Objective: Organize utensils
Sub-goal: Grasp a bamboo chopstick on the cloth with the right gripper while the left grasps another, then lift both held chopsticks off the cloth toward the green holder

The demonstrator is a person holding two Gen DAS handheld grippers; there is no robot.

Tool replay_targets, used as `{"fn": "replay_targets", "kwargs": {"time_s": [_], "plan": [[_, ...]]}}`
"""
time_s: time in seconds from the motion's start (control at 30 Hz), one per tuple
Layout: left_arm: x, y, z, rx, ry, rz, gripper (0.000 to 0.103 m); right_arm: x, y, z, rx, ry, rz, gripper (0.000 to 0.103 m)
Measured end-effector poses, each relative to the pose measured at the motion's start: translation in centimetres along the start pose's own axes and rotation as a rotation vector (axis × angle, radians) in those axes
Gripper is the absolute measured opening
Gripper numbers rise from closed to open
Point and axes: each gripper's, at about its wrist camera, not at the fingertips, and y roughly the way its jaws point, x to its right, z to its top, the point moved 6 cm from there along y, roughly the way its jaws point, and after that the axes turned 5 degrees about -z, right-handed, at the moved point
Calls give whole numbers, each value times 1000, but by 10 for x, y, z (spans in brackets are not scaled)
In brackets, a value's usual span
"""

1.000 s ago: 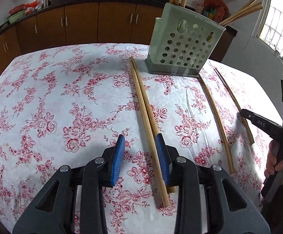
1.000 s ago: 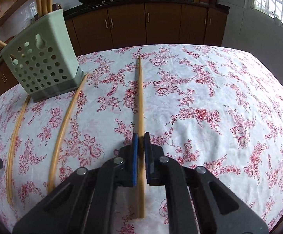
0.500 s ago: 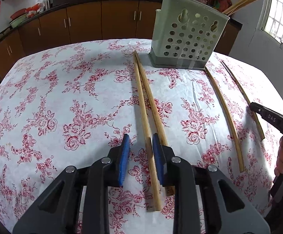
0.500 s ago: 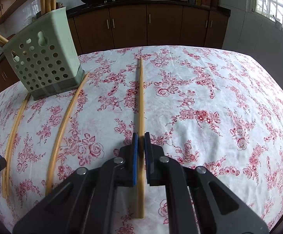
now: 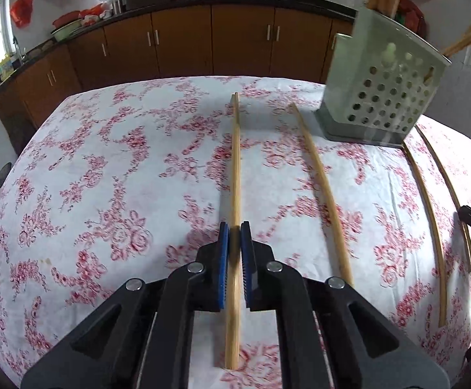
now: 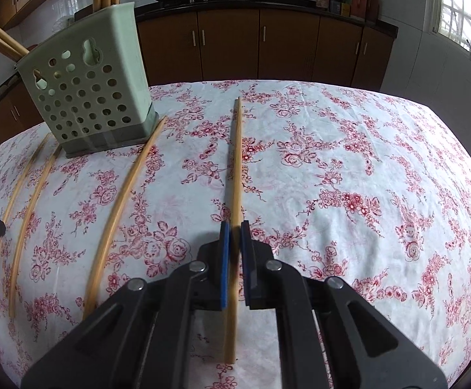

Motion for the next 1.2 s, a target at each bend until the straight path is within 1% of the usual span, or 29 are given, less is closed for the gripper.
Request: {"fn": "replay_targets", "kwargs": {"time_s": [0.13, 0.2, 0.27, 0.43, 0.63, 1.2], "plan": [[-24, 5, 9, 2, -32, -5, 8, -2, 3, 3, 3, 1, 1, 8], [-27, 7, 10, 10, -43, -8, 9, -3, 3, 2, 5, -3, -3, 8], [-26, 8, 9, 23, -33, -1, 9, -3, 4, 2, 4, -1, -2, 8], [-24, 9, 8, 23, -36, -4, 10, -2, 4, 3, 5, -8, -9, 9], [-24, 9, 7, 18, -15, 19, 10, -2, 4, 2, 5, -11, -10, 9], [-24, 9, 8, 18, -19, 13, 10, 0, 5, 2, 5, -7, -16, 13]]}}
